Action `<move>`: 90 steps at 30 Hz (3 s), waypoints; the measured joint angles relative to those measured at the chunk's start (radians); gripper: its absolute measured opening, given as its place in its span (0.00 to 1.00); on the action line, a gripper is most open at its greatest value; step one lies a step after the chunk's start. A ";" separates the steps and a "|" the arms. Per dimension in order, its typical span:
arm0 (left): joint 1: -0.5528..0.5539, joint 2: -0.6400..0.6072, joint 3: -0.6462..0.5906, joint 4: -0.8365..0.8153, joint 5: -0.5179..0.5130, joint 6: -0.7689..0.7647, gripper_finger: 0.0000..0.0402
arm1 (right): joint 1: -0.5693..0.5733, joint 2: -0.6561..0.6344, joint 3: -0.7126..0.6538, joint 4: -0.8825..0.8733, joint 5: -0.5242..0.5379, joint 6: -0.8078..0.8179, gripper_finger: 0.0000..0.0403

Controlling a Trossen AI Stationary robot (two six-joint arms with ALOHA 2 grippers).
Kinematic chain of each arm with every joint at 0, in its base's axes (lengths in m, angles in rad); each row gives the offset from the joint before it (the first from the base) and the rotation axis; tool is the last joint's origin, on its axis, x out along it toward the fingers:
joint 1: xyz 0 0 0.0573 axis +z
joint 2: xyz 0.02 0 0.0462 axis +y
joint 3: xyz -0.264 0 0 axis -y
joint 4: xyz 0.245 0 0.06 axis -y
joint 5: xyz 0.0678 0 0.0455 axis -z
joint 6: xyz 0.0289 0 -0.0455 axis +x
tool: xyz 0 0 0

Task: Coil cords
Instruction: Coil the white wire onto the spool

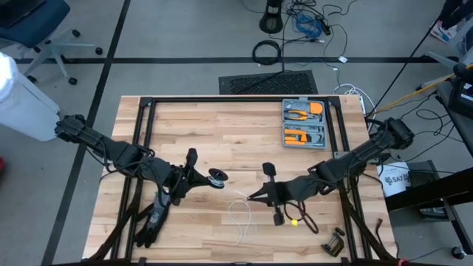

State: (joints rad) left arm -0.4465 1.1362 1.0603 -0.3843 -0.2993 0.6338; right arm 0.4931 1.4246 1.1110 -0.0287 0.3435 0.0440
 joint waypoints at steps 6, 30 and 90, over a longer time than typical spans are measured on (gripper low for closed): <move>0.000 0.000 0.000 0.000 0.010 0.000 0.00 | 0.011 0.000 0.040 0.049 0.001 -0.051 0.00; 0.000 0.000 0.000 0.040 0.156 0.005 0.00 | -0.044 0.028 0.146 0.175 -0.070 -0.291 0.00; 0.078 0.095 0.001 0.267 0.412 0.088 0.00 | -0.278 0.234 0.168 0.421 -0.375 -0.293 0.00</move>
State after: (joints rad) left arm -0.3681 1.2308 1.0611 -0.1169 0.1127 0.7217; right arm 0.2153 1.6585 1.2787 0.3924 -0.0316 -0.2493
